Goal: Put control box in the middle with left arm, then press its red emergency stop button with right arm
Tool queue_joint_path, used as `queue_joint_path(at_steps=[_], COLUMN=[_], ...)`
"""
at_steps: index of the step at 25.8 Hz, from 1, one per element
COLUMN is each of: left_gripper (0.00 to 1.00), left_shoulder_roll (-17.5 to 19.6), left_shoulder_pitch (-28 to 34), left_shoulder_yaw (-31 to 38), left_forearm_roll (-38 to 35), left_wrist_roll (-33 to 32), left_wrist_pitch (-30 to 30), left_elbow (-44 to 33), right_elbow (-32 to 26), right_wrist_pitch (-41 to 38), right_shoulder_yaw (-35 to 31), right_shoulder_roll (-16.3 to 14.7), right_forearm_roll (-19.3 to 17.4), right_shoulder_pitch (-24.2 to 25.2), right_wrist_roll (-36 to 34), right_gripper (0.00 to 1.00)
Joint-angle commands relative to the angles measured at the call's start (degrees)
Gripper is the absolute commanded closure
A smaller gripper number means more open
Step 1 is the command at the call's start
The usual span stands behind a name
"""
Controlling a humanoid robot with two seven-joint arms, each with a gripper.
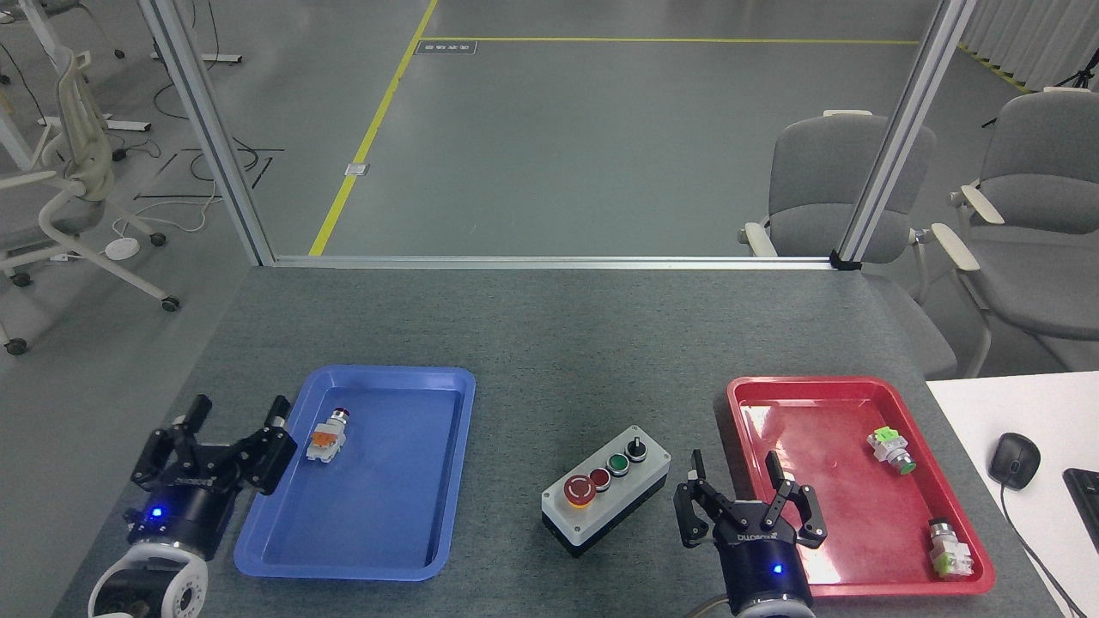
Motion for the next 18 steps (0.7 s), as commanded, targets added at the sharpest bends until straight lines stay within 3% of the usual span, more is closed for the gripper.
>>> queue_joint_path(at_steps=[1, 4, 6, 9, 18], left_gripper=[0.01, 0.01, 0.01, 0.01, 0.01], left_shoulder_roll=[-0.3, -1.09, -2.14, -2.85, -4.52], left_shoulder_pitch=[-1.9, -1.9, -1.72, -1.28, -1.72], left_shoulder_yaw=[2.34, 2.25, 2.25, 2.25, 1.37], left_forearm_roll=[-0.05, -0.05, -0.05, -0.05, -0.67], left_wrist_roll=[-0.09, -0.09, -0.01, 0.96, 0.87], left_wrist_pitch=[3.95, 4.3, 4.3, 3.86, 4.04], left_elbow=[1.14, 1.76, 1.4, 1.76, 1.93], right_elbow=[0.27, 0.27, 0.44, 0.71, 6.15], right_wrist_pitch=[-2.09, -2.35, -2.26, -2.35, -1.74], right_shoulder_yaw=[1.74, 3.23, 4.37, 5.87, 10.88], right_shoulder_roll=[0.66, 0.75, 1.28, 1.72, 2.42], right_forearm_roll=[0.18, 0.18, 0.44, 1.94, 3.34], right_shoulder_pitch=[0.03, -0.06, -0.06, -0.06, -2.25], right_wrist_roll=[0.02, 0.37, 0.46, 0.46, 0.54], right_gripper=[0.41, 0.78, 0.91, 0.99, 1.0])
